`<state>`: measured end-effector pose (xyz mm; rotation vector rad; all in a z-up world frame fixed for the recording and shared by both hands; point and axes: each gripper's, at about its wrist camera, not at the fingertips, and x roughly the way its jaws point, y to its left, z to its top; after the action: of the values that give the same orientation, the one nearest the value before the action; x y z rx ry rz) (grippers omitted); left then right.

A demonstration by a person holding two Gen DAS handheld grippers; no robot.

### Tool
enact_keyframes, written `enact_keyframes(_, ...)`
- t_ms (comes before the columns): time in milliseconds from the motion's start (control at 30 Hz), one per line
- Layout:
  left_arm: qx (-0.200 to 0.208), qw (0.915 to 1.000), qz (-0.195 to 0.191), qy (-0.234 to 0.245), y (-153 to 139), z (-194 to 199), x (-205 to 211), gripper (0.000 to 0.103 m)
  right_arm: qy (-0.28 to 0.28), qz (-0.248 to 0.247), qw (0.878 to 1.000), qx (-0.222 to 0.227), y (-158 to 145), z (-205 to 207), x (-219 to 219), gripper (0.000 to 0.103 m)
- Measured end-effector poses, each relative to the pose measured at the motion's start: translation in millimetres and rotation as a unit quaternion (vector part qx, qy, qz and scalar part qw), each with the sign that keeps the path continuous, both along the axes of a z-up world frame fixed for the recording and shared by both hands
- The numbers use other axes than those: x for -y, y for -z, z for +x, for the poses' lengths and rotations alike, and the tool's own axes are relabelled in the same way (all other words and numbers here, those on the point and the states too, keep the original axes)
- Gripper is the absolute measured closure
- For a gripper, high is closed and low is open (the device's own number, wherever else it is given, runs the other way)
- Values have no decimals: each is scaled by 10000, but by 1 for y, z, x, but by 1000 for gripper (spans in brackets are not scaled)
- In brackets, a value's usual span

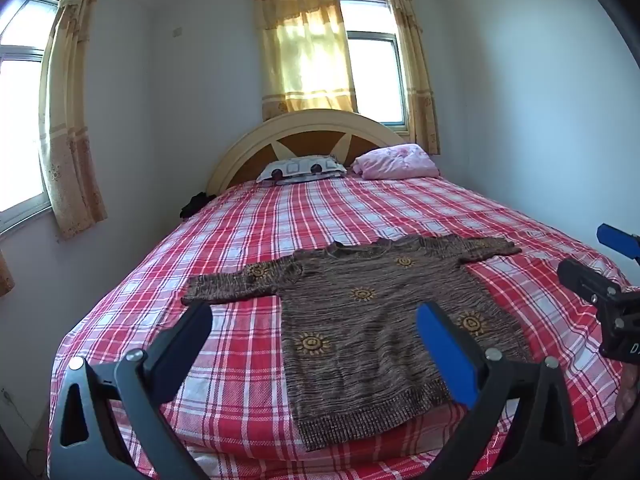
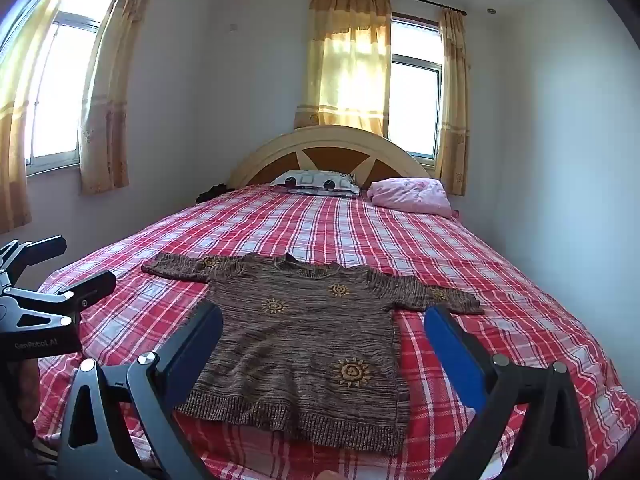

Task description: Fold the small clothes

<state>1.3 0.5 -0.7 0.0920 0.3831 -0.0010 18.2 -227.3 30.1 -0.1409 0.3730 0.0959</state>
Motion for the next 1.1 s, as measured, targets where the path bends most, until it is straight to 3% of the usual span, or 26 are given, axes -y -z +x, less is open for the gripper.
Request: enact_keyframes(1100, -320, 9993, -173, -77, 18, 14, -10, 0, 69, 64, 9998, -184, 15, 9, 4, 2)
